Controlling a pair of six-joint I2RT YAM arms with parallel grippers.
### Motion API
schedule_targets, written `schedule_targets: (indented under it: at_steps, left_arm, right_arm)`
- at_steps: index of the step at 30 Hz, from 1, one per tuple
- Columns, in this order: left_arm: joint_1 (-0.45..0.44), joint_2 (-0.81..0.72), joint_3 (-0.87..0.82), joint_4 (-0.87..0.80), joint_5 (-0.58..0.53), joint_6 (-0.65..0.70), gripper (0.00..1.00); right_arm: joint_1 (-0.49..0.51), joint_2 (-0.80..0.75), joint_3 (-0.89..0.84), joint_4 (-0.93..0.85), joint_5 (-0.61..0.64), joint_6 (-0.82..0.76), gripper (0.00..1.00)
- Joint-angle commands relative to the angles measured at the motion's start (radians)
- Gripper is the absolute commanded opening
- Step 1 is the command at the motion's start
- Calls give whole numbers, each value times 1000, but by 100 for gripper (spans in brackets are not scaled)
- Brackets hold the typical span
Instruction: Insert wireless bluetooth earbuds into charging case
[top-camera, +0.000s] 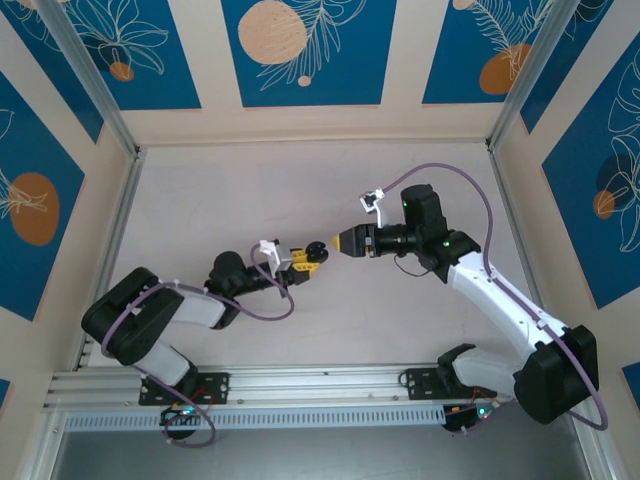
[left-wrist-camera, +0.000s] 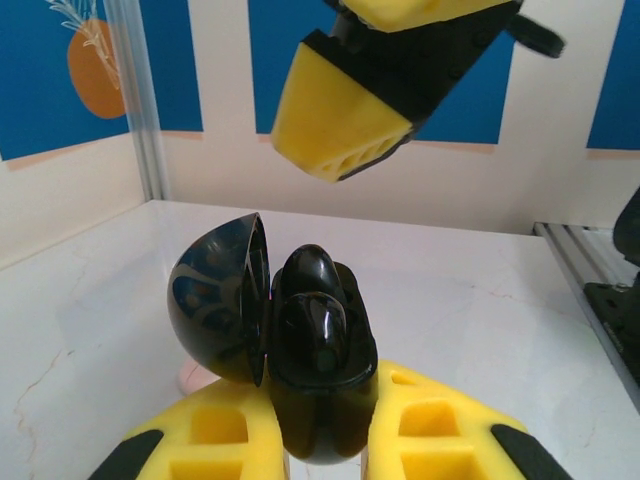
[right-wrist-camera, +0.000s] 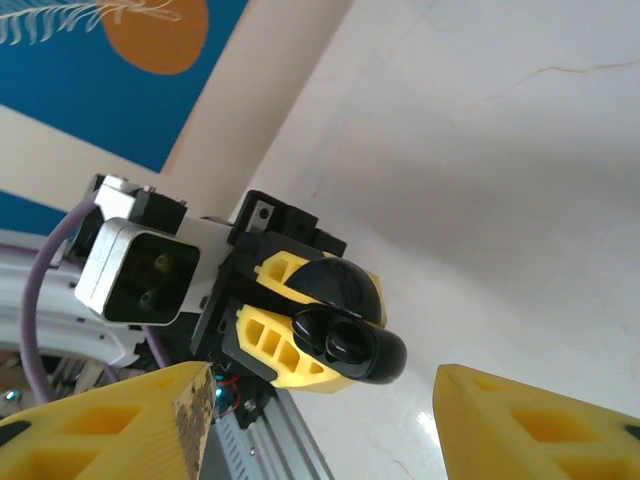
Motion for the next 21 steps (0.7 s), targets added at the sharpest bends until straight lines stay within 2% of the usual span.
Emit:
schedule_targets:
  at_steps: [1, 5, 21]
  left_arm:
    - [-12, -27, 4, 39, 74, -25, 14]
    - [-12, -33, 9, 40, 83, -37, 14]
    - [-12, -35, 15, 39, 75, -60, 14]
  right_arm:
    - [-10, 42, 18, 15, -141, -53, 60]
    - [-4, 106, 45, 56, -208, -49, 59]
    - [39, 252, 118, 86, -318, -81, 53]
